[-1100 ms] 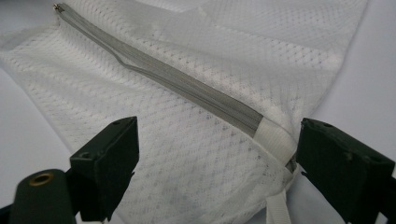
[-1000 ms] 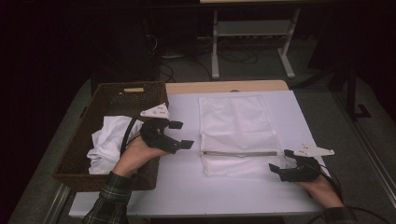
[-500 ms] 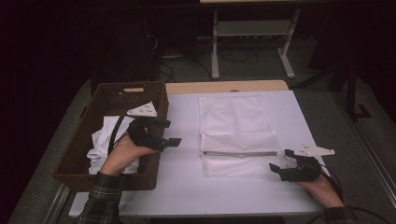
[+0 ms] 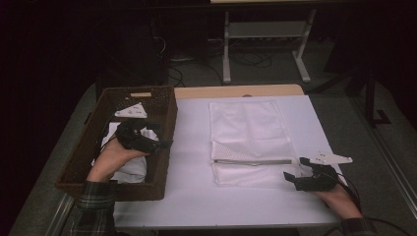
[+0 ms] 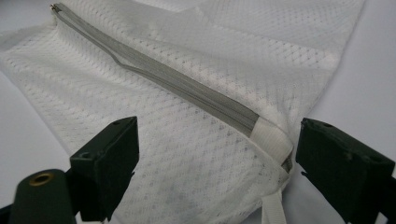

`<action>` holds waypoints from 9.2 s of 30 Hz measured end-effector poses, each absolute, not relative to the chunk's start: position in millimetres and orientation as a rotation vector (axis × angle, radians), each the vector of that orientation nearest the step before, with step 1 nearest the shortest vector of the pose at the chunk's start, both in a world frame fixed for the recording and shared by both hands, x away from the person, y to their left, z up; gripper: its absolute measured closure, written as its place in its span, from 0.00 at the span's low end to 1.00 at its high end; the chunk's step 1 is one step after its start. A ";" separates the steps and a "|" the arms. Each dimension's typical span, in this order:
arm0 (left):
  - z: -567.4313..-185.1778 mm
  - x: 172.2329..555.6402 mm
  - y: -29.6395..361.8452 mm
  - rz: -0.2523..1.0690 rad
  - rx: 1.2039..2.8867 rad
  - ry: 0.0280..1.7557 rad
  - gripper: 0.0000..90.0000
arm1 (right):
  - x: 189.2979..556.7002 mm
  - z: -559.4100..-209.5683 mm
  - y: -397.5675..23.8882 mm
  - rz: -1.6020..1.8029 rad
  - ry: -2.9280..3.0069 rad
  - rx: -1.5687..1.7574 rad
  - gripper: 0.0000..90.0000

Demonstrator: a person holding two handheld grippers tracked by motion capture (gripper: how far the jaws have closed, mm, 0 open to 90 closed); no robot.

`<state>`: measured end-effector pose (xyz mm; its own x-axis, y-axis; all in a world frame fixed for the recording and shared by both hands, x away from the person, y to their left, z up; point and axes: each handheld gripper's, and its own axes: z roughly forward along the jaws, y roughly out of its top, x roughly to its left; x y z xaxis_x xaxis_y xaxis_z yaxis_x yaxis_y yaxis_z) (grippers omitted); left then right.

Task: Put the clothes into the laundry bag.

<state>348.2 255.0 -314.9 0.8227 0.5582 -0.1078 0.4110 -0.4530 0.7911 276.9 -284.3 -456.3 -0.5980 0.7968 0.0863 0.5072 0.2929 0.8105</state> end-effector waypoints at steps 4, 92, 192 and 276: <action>-314.5 349.0 264.9 0.227 2.109 0.738 0.14 | 276.9 -456.3 -284.6 1.213 2.231 1.175 0.14; -401.7 391.1 337.7 0.138 2.442 1.338 0.36 | 279.1 -456.0 -283.2 1.226 2.223 1.180 0.14; -302.9 343.4 118.0 -0.068 2.300 0.624 0.68 | 282.5 -437.5 -287.9 1.329 2.340 1.139 0.22; -344.1 345.8 119.0 -0.136 2.316 0.667 0.68 | 383.2 -429.8 -191.5 1.420 2.452 0.868 0.98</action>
